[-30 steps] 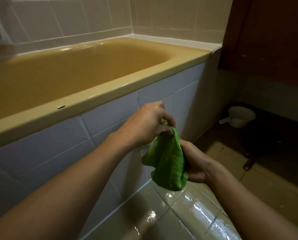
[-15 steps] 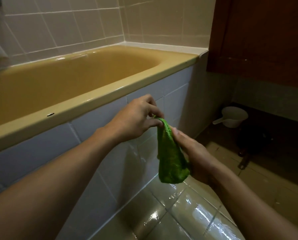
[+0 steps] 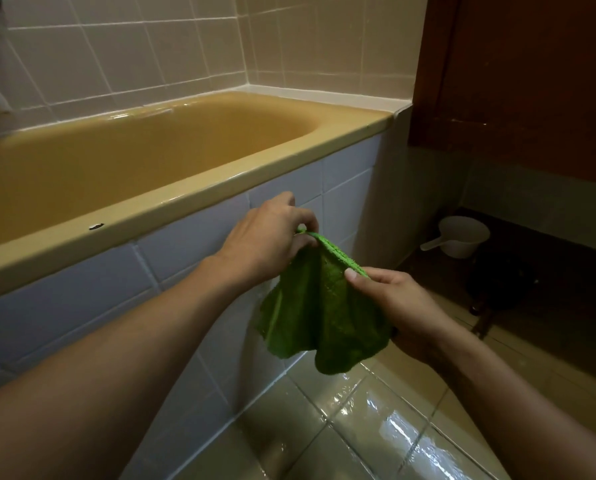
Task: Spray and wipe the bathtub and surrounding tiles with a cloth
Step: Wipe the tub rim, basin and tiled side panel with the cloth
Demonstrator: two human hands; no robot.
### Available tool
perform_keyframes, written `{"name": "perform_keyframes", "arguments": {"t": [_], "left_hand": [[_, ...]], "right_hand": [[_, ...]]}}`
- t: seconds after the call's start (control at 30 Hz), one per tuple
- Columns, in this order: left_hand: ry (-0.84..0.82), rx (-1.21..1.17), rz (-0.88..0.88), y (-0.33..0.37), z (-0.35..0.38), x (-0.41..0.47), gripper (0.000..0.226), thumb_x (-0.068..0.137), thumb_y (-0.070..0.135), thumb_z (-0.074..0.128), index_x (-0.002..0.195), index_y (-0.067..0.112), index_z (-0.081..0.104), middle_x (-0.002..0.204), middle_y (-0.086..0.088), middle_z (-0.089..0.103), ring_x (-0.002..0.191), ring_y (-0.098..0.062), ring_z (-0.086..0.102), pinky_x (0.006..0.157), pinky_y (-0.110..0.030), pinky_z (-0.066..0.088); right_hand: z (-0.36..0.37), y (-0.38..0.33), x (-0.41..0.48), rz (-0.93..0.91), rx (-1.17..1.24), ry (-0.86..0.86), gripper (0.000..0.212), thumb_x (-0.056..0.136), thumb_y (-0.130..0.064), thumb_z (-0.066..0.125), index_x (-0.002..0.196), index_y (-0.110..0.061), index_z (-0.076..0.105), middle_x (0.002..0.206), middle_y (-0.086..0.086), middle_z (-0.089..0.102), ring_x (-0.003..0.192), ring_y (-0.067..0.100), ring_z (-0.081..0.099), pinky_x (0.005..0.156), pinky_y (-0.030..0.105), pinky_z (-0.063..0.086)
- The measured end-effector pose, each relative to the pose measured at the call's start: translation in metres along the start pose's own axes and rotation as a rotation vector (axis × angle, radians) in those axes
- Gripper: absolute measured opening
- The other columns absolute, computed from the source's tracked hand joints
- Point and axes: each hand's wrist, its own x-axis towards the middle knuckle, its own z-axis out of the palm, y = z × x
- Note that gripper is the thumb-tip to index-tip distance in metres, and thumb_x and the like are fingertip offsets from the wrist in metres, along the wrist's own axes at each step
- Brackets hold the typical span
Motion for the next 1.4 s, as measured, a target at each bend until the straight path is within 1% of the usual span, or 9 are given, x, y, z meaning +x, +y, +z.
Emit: {"name": "perform_keyframes", "arguments": {"t": [0.17,0.5,0.63,0.77,0.9,1.1,1.23,1.33,1.4], "left_hand": [[-0.027,-0.326,-0.142,0.012,0.001,0.012,0.009,0.090,0.019,0.078,0.098,0.017,0.076,0.078,-0.002,0.071,0.055,-0.017,0.070,0.054,-0.039,0.061],[-0.078,-0.605,-0.173,0.021,0.016,0.024,0.011,0.090,0.008,0.076,0.101,0.009,0.078,0.079,-0.008,0.076,0.069,-0.017,0.075,0.059,-0.032,0.062],[-0.122,-0.684,-0.162,0.021,0.014,0.042,0.023,0.091,0.006,0.075,0.113,0.011,0.074,0.087,-0.006,0.077,0.075,-0.017,0.076,0.062,-0.030,0.061],[-0.013,-0.214,0.048,0.012,-0.015,0.064,0.036,0.091,0.015,0.076,0.124,0.028,0.069,0.116,0.003,0.073,0.100,-0.012,0.069,0.085,-0.036,0.058],[-0.047,0.368,0.162,-0.017,-0.059,0.078,0.048,0.096,0.030,0.069,0.141,0.036,0.055,0.154,0.003,0.046,0.139,-0.024,0.044,0.111,-0.045,0.039],[-0.323,0.076,0.063,-0.056,-0.072,0.082,0.058,0.106,0.038,0.047,0.159,0.043,0.023,0.168,0.016,0.016,0.153,-0.011,0.021,0.118,-0.022,0.012],[-0.335,0.061,0.067,-0.061,-0.068,0.086,0.059,0.107,0.038,0.046,0.157,0.050,0.018,0.165,0.026,0.008,0.153,-0.008,0.018,0.124,-0.032,0.015],[-0.374,0.052,0.062,-0.067,-0.069,0.089,0.060,0.107,0.040,0.046,0.155,0.055,0.014,0.163,0.031,0.004,0.153,-0.009,0.019,0.125,-0.040,0.019],[-0.390,0.022,0.071,-0.069,-0.069,0.090,0.060,0.107,0.041,0.046,0.155,0.056,0.014,0.163,0.033,0.003,0.153,-0.009,0.018,0.125,-0.041,0.019]], "right_hand": [[0.006,-0.001,0.009,0.185,0.387,-0.101,0.051,0.102,-0.049,0.050,0.129,-0.009,0.067,0.127,0.019,0.068,0.120,0.035,0.065,0.102,0.048,0.052],[0.009,-0.012,0.025,0.060,0.210,0.117,0.028,0.098,-0.026,0.064,0.123,-0.015,0.071,0.108,0.012,0.076,0.099,0.028,0.075,0.079,0.039,0.061],[0.001,-0.021,0.035,0.080,0.335,0.176,0.025,0.100,-0.016,0.060,0.121,-0.007,0.070,0.113,0.020,0.073,0.106,0.035,0.071,0.084,0.045,0.060],[-0.014,-0.035,0.056,0.037,0.477,0.195,0.031,0.103,-0.016,0.055,0.130,-0.006,0.065,0.122,0.021,0.068,0.114,0.035,0.065,0.095,0.050,0.054],[-0.020,-0.058,0.080,0.003,0.515,0.224,0.029,0.103,-0.019,0.055,0.129,-0.014,0.067,0.107,0.011,0.075,0.091,0.024,0.074,0.069,0.041,0.062],[-0.001,-0.075,0.125,-0.126,0.327,0.378,0.026,0.099,-0.018,0.064,0.125,-0.017,0.069,0.118,0.012,0.071,0.103,0.029,0.070,0.082,0.043,0.059],[0.017,-0.065,0.148,-0.240,0.134,0.507,0.027,0.100,-0.024,0.063,0.124,-0.031,0.070,0.136,0.000,0.063,0.117,0.019,0.061,0.106,0.044,0.051],[0.020,-0.053,0.158,-0.248,0.113,0.488,0.036,0.102,-0.019,0.055,0.117,-0.049,0.069,0.138,-0.001,0.061,0.122,0.024,0.060,0.108,0.048,0.050],[0.013,-0.049,0.158,-0.209,0.268,0.415,0.049,0.100,-0.006,0.045,0.119,-0.043,0.070,0.129,0.001,0.067,0.120,0.036,0.062,0.105,0.055,0.050]]}}
